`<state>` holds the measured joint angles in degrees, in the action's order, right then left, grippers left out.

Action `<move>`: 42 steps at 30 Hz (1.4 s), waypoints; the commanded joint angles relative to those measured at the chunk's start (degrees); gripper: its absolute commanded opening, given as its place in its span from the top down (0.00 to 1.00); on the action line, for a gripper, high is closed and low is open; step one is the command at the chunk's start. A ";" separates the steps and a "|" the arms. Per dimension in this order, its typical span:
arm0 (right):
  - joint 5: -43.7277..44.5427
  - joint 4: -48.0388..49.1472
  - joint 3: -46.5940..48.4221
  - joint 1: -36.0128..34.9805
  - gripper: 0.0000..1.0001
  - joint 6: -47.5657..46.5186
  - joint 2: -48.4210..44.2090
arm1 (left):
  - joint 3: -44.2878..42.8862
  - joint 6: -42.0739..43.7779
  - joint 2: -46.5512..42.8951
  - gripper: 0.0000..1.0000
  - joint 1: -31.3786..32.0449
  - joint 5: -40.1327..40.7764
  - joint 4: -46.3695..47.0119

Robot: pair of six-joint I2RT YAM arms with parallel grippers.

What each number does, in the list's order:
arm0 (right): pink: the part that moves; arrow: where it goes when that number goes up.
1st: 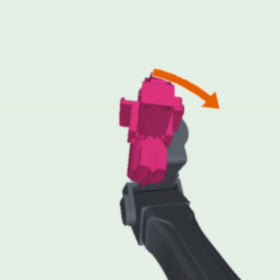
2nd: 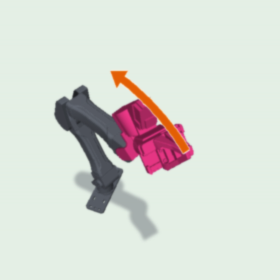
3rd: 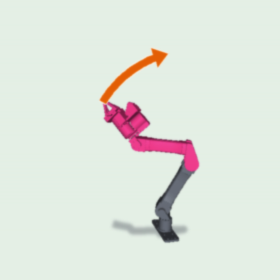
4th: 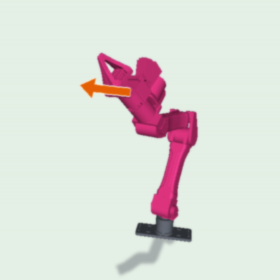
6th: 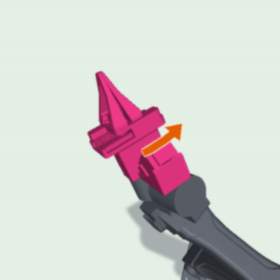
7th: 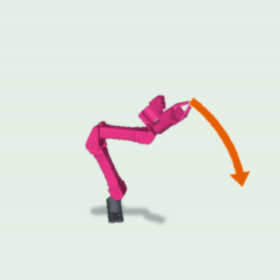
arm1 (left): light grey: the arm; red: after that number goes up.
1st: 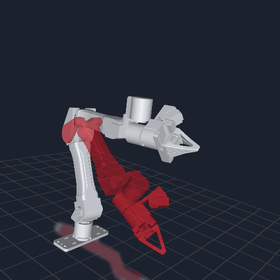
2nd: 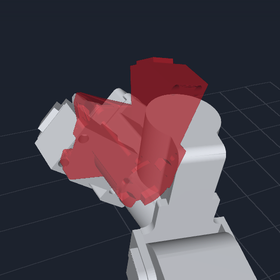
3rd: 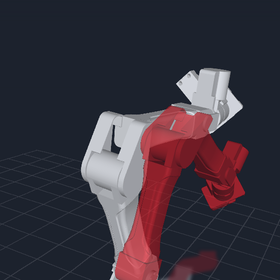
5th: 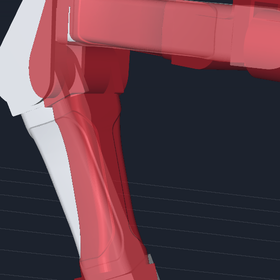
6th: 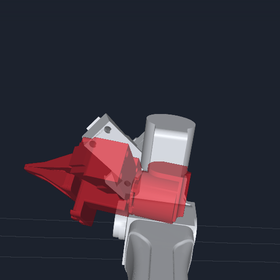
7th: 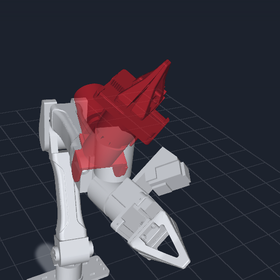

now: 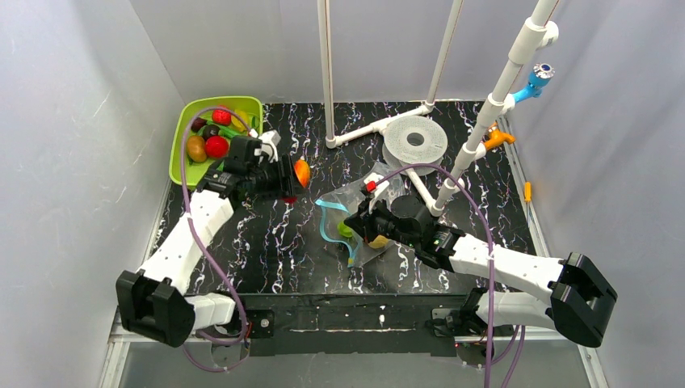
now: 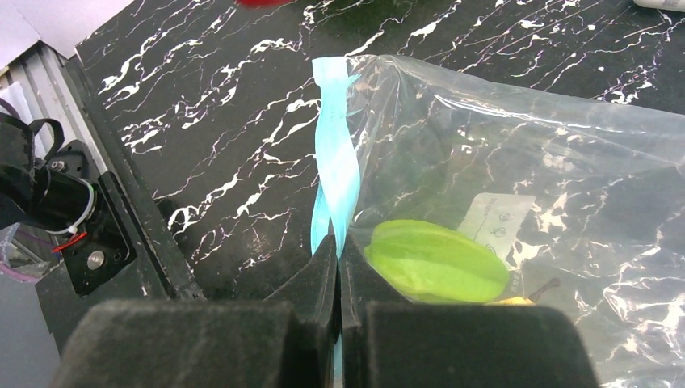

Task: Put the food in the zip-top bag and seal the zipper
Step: Place the fake fruit in the zipper food storage bag.

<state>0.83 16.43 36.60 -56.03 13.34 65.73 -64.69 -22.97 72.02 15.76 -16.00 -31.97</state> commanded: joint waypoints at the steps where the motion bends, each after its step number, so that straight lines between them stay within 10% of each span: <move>1: 1.05 1.93 0.56 -0.40 0.99 0.00 -0.88 | 3.91 -0.55 -6.82 0.87 3.89 -4.60 -0.55; 15: 4.95 0.99 0.66 -0.40 0.99 0.75 -1.31 | 15.03 -3.92 -9.38 0.86 16.16 -15.16 -1.28; 32: -12.52 3.90 -0.03 -0.48 0.99 -2.44 -1.85 | 13.45 -10.93 3.23 0.90 19.49 -8.82 6.94; 42: -12.81 4.43 -0.43 -0.57 0.99 -2.27 -2.36 | 22.28 -19.86 -2.73 0.55 19.57 -4.33 26.05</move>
<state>-10.87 16.93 36.58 -56.07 11.75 65.19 -43.52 -39.63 71.83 35.07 -21.70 -14.57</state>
